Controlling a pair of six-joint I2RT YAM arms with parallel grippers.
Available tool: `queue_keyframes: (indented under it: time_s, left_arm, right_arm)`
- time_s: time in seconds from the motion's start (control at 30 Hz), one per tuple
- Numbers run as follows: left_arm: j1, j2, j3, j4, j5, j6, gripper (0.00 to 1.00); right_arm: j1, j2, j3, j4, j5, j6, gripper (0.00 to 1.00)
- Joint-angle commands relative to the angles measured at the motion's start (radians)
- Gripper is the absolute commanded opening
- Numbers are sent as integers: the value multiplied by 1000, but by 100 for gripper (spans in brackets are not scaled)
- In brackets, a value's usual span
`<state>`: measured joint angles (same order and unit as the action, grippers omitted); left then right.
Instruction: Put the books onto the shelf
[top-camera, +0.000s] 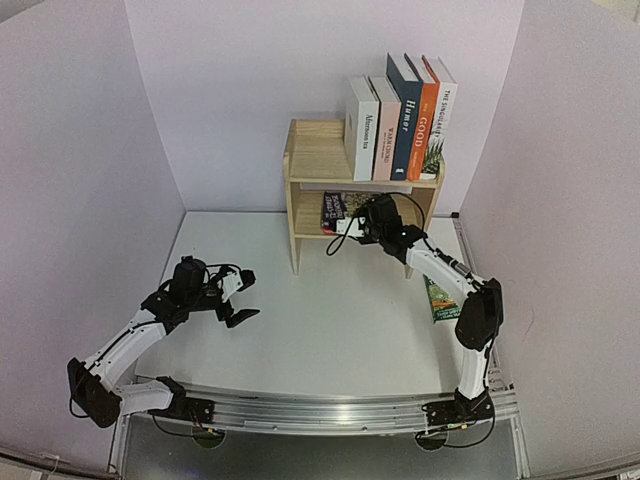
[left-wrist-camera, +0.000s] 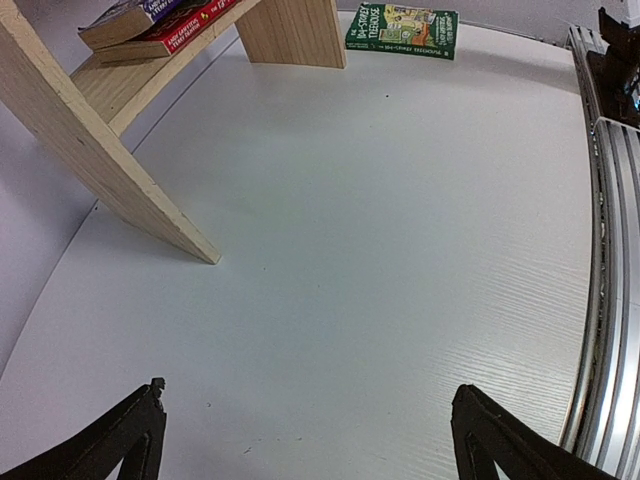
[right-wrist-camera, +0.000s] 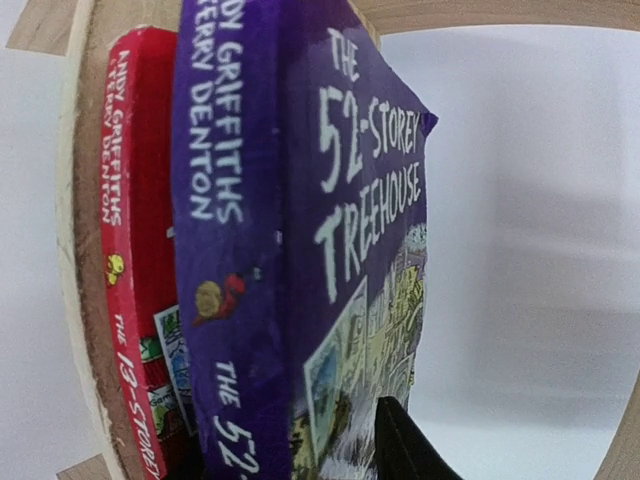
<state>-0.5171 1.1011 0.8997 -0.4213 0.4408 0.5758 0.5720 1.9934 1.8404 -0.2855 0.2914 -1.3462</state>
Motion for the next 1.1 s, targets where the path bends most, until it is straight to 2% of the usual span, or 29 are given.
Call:
queue_keyframes:
  time_s: [0.0,0.13,0.17,0.2,0.27,0.33,0.57,0.97,1.07]
  left_arm:
    - [0,5,8,1,-10,6,99]
    - [0,6,4,-4,-7,13,100]
    - [0,6,3,-5,-6,14,100]
    - [0,6,2,-6,-5,15,100]
    - [-1,5,1,-8,-6,17,100]
    - [0,5,-2,-10,-5,18,100]
    - [0,0,-4,-14,-4,19,100]
    - [-1,-3,-10,-14,5,15,99]
    - [0,-3,-13,-12,5,14,99]
  right_arm:
    - [-4,-35,17,-18,-24,14,45]
    - [-5,-39,43,-80,-56,19,54]
    - [-5,-38,54,-102,-64,22,59]
    - [-6,-37,65,-122,-73,26,64]
    - [-6,-41,82,-149,-102,46,92]
    - [-6,-42,98,-181,-123,62,98]
    - [-7,-37,113,-278,-133,53,98]
    - [-14,-81,106,-315,-143,61,98]
    - [-19,-76,117,-318,-148,60,93]
